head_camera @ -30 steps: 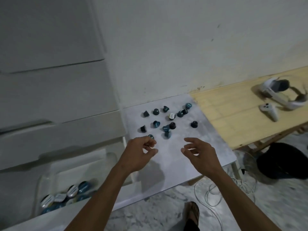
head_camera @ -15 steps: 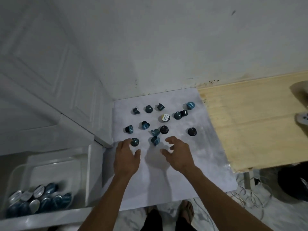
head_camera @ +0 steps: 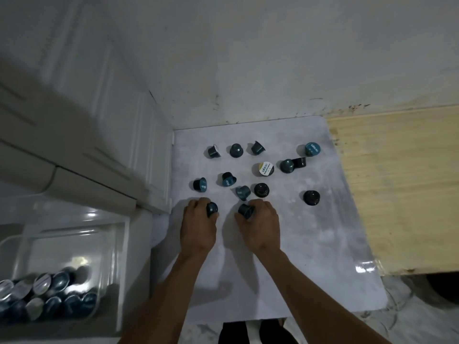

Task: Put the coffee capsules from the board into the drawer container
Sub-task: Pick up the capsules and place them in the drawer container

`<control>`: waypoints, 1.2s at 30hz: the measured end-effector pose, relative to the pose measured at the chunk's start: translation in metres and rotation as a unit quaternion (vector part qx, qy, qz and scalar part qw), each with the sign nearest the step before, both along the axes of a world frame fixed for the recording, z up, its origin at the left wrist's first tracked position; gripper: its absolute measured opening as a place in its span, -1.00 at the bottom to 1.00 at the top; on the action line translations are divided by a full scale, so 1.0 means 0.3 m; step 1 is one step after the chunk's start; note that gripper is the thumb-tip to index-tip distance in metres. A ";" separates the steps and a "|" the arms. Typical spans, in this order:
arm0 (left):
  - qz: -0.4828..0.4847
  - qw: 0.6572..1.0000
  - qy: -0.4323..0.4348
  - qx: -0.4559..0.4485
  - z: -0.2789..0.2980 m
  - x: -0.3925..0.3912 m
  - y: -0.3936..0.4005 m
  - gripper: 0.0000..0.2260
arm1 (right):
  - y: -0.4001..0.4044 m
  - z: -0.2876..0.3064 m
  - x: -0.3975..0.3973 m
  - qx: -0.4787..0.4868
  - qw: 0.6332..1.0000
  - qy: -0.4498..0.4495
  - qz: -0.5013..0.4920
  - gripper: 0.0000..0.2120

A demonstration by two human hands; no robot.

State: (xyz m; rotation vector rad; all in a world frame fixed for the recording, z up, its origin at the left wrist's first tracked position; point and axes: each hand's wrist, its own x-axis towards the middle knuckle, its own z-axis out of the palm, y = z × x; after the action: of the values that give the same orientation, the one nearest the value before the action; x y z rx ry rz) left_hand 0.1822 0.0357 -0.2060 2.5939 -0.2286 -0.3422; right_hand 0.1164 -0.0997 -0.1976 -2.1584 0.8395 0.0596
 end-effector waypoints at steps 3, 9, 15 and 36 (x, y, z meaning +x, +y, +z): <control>0.034 0.997 0.015 -0.074 0.032 -0.036 -0.008 -0.84 | -0.021 0.019 -0.022 -0.027 0.999 -0.006 0.023 -0.77; -0.044 0.990 0.025 -0.130 0.044 -0.068 -0.017 -0.59 | -0.107 0.066 -0.047 -0.063 0.991 -0.037 0.115 -0.65; -0.033 0.984 -0.030 -0.171 -0.002 -0.113 -0.037 -0.77 | -0.126 0.020 -0.051 -0.138 0.974 -0.063 0.166 -0.73; 0.033 0.970 -0.127 -0.205 0.021 -0.234 -0.042 -0.77 | -0.141 -0.032 -0.167 -0.059 0.956 -0.259 0.122 -0.75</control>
State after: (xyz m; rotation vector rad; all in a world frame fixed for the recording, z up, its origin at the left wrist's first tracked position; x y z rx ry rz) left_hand 0.1120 0.0230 -0.1997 2.2222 -0.2701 0.0614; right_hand 0.0661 -0.1419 -0.2071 -2.2261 0.2796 -0.4257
